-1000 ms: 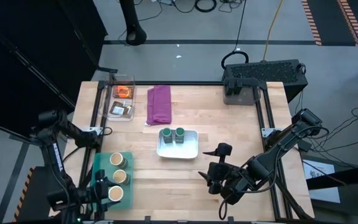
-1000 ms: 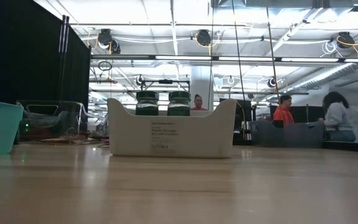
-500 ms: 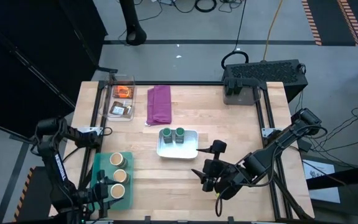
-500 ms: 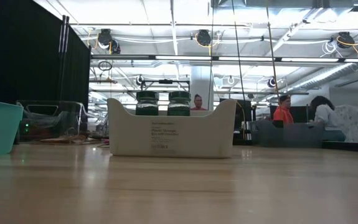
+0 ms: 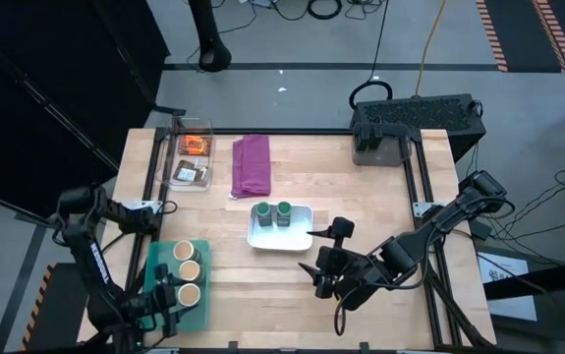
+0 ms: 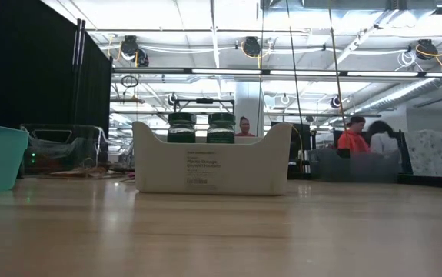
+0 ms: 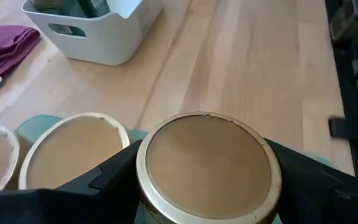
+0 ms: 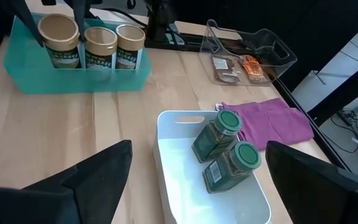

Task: Sort spices by type
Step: Put the brown seasoning bottle into the blue bin

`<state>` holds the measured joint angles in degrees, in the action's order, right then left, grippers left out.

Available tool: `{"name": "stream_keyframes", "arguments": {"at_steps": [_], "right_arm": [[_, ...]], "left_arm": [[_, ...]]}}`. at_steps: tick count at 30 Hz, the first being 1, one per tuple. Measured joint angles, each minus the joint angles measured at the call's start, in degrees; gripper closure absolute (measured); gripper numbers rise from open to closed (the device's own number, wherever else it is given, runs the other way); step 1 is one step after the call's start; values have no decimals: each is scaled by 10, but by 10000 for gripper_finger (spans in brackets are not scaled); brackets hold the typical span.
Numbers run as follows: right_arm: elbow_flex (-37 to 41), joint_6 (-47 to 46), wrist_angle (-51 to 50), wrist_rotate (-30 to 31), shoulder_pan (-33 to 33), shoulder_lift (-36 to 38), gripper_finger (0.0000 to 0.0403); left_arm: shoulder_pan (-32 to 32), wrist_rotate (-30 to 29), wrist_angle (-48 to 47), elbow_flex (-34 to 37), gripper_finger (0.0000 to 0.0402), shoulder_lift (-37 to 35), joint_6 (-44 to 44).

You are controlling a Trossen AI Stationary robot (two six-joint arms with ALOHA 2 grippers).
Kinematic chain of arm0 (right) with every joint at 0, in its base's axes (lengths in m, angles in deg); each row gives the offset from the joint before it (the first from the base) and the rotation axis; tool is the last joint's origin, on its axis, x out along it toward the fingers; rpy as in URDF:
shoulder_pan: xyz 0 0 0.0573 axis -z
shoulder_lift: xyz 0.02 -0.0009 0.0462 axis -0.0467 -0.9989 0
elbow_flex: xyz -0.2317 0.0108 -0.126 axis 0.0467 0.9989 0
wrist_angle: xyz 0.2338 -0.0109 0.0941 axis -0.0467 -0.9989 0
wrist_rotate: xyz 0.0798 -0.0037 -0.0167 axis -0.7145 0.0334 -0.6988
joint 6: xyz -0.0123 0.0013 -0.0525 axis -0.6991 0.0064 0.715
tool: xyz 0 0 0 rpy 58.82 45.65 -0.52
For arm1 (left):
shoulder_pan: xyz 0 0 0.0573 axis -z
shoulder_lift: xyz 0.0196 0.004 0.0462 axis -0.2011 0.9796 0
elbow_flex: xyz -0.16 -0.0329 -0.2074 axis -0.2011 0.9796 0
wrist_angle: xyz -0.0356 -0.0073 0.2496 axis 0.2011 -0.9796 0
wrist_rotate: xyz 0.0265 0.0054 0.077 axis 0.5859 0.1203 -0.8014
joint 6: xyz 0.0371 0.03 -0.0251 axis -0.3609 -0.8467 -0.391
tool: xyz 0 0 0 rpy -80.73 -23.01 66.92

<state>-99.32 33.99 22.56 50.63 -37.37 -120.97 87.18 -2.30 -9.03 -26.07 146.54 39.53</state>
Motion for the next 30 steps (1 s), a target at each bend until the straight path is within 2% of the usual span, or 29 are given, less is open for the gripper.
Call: {"name": "stream_keyframes", "arguments": {"at_steps": [10, 18, 24, 30], "right_arm": [[0, 12, -2, 0, 2, 0, 51], [0, 15, -2, 0, 2, 0, 51], [0, 15, -2, 0, 2, 0, 51], [0, 15, -3, 0, 2, 0, 51]], "left_arm": [[-6, -26, -16, 3, 120, 0, -24], [-6, -8, 3, 22, 120, 0, 34], [-10, 17, 12, 22, 67, -1, 34], [-10, 20, 23, 22, 53, -1, 34]]}}
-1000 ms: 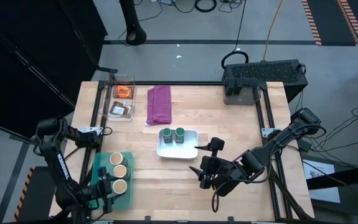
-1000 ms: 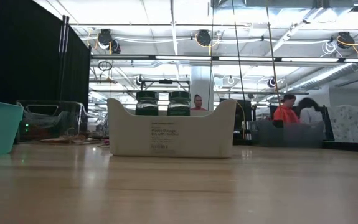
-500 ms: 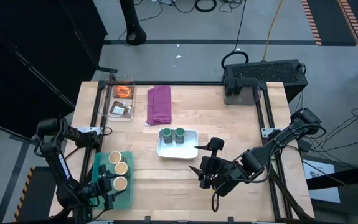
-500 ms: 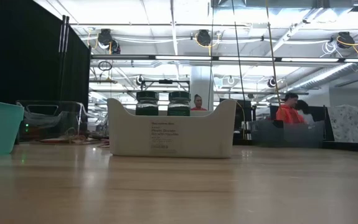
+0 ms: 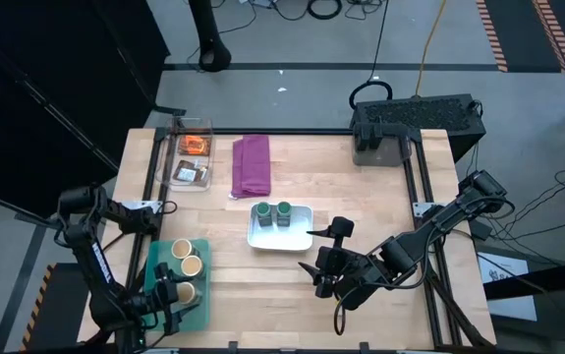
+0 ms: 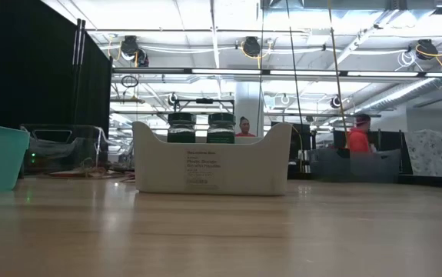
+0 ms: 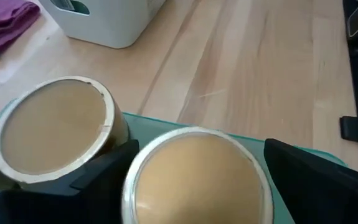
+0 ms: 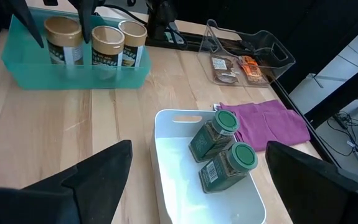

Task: Sort spices by type
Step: Put the brown seasoning bottle into the blue bin

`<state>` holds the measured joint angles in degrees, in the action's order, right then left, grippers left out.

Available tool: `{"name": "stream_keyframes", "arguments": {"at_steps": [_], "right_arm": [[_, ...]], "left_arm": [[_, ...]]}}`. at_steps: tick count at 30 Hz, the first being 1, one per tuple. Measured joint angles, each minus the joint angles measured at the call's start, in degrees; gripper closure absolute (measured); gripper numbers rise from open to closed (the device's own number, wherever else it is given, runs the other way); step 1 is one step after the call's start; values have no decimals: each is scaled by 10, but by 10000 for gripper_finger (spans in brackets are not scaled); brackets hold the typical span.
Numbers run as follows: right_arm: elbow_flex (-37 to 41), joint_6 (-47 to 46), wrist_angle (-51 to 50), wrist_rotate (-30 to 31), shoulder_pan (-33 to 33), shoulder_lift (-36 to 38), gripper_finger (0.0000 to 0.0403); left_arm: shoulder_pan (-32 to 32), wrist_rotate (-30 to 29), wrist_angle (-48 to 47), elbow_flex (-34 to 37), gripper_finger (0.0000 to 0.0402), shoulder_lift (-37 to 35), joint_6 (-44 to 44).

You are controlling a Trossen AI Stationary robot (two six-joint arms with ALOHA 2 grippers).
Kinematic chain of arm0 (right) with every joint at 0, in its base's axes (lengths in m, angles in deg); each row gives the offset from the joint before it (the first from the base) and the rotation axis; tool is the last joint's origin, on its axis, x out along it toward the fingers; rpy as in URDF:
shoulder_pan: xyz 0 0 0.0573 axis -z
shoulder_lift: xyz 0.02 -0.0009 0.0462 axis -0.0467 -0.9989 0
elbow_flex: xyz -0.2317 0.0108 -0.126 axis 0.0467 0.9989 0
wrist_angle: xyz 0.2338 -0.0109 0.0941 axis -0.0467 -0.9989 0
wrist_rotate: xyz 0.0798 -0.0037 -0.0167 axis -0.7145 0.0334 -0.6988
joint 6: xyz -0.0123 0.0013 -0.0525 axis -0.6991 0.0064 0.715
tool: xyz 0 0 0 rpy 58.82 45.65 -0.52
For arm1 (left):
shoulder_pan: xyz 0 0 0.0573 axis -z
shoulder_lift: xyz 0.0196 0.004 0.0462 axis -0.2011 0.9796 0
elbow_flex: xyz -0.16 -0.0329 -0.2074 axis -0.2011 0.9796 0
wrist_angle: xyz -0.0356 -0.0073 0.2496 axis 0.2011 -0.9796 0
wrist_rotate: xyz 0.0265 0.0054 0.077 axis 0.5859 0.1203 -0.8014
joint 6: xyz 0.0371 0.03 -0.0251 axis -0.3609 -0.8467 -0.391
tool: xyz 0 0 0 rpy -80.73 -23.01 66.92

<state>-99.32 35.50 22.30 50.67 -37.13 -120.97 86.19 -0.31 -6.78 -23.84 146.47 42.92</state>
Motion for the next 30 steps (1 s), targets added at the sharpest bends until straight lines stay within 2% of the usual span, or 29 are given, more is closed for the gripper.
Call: {"name": "stream_keyframes", "arguments": {"at_steps": [7, 13, 20, 24, 30], "right_arm": [[0, 0, 0, 0, 0, 0, 51], [0, 0, 0, 0, 0, 0, 51], [0, 0, 0, -1, 0, 0, 51], [0, 0, 0, -1, 0, 0, 51], [0, 0, 0, -2, 0, 0, 51]], "left_arm": [[0, 11, 3, 0, 51, 0, 0], [0, 76, 1, 0, 50, 0, 26], [0, 105, -1, -4, 50, 0, 42], [0, 125, -3, -18, 50, 0, 44], [0, 191, -25, -51, 49, 0, 45]]}}
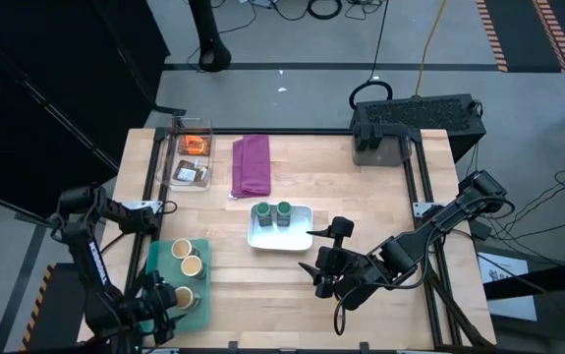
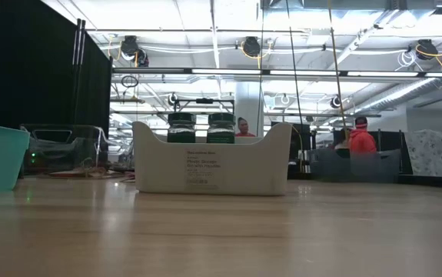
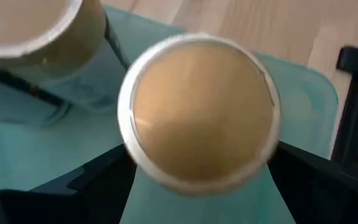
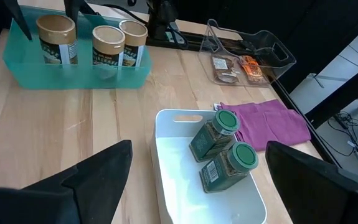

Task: Sort spices by type
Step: Put the brown seasoning bottle into the blue bin

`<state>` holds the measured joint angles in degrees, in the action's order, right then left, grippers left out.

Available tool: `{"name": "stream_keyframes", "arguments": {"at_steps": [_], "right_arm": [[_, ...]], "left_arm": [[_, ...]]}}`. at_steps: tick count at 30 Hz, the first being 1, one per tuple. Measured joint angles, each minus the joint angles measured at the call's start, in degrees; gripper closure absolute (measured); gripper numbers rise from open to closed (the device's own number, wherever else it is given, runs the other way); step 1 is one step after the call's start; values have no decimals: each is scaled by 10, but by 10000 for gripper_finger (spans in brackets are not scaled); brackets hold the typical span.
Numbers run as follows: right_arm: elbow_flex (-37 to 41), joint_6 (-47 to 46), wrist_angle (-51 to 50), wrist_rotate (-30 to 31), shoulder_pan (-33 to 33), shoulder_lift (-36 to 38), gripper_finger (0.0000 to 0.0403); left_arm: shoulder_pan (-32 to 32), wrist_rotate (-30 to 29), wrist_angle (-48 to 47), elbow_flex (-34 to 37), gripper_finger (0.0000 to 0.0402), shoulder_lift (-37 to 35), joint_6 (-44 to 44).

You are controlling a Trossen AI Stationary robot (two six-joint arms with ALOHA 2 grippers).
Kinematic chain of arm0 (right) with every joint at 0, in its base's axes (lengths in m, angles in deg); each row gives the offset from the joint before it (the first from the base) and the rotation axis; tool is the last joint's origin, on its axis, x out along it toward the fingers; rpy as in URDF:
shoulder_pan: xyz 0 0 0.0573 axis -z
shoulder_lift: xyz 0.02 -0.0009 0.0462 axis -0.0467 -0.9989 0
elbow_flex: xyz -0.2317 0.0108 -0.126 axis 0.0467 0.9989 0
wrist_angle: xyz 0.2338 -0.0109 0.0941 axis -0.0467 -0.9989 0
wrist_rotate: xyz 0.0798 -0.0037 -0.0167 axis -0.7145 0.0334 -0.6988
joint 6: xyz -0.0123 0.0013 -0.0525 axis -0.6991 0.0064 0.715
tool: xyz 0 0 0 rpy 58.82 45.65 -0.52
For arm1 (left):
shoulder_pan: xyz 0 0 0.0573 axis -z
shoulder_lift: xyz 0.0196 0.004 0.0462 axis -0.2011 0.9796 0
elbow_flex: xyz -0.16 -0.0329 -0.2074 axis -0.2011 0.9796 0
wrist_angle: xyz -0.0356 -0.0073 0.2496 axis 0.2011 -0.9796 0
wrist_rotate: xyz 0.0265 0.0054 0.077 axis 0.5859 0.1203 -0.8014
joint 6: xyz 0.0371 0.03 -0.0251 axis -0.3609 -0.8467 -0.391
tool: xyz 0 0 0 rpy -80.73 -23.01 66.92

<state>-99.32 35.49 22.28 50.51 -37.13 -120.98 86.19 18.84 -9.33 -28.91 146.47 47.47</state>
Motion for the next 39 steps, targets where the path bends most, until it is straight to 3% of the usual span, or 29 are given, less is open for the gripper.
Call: {"name": "stream_keyframes", "arguments": {"at_steps": [8, 16, 30, 39], "right_arm": [[0, 0, 0, 0, 0, 0, 51], [0, 0, -9, -1, 0, 0, 51], [0, 2, -19, -1, 0, 0, 51], [0, -2, -34, -1, 0, 0, 51]], "left_arm": [[-26, 80, -92, -60, 49, 0, 0], [-47, 123, -163, -108, 49, 0, 0], [-110, 122, -277, -166, 54, 0, -11], [-180, 82, -261, -166, 128, 0, -127]]}}
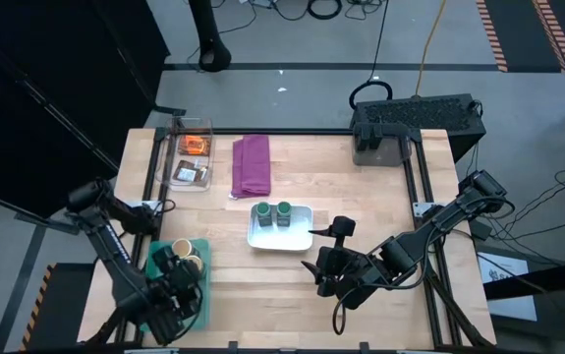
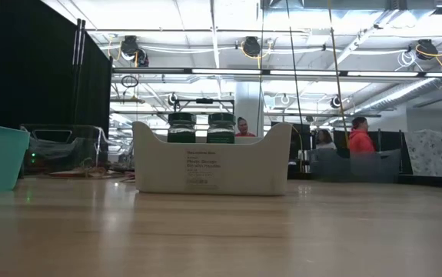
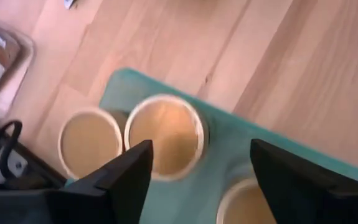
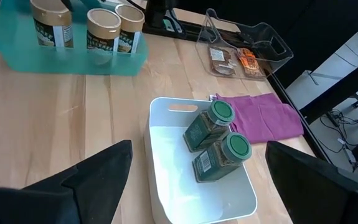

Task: Sort spices by type
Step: Put the brown seasoning bottle into the blue bin

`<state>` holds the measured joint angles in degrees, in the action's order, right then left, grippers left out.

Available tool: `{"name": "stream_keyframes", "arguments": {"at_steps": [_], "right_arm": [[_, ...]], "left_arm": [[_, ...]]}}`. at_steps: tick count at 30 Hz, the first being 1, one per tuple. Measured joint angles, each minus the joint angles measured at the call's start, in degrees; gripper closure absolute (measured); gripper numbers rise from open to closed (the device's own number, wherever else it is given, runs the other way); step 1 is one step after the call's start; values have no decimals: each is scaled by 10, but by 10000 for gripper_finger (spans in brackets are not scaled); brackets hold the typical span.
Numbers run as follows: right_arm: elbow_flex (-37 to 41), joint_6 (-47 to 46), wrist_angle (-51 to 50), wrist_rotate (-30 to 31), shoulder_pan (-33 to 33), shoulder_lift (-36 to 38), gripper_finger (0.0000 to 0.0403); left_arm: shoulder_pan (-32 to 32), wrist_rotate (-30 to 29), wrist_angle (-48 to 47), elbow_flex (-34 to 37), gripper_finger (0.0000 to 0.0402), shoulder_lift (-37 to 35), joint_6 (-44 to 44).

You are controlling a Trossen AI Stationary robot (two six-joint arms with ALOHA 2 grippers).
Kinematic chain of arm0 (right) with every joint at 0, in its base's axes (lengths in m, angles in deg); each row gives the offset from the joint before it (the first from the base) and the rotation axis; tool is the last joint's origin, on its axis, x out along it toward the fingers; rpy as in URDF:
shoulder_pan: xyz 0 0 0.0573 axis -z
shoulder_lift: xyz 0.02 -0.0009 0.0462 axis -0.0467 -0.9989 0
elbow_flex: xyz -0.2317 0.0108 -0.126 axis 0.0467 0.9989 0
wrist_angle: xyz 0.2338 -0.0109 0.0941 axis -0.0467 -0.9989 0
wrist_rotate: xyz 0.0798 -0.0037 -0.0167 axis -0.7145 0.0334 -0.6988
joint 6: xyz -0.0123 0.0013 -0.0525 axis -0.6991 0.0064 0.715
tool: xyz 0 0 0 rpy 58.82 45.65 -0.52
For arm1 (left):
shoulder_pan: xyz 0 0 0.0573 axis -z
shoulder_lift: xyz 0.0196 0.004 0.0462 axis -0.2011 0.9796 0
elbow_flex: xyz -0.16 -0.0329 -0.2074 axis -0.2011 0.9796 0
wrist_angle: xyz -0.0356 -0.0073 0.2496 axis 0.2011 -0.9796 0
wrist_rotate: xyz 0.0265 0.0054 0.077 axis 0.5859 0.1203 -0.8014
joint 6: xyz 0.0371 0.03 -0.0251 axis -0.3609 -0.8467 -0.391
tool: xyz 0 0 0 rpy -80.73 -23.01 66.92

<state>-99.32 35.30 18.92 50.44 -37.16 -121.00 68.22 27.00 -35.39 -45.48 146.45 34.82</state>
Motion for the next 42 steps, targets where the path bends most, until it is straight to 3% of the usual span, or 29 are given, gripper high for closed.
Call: {"name": "stream_keyframes", "arguments": {"at_steps": [11, 19, 30, 42], "right_arm": [[0, 0, -4, -10, 0, 0, 51], [0, -21, -23, -13, 0, 0, 51], [0, -40, -43, -13, 0, 0, 51], [0, -47, -41, -26, -1, 0, 51]], "left_arm": [[-66, -31, 79, 0, 239, 0, -119], [-87, -31, 102, 0, 288, 0, -160], [-89, -41, 112, 1, 304, 0, -160], [-90, -24, 130, 79, 305, 1, -100]]}}
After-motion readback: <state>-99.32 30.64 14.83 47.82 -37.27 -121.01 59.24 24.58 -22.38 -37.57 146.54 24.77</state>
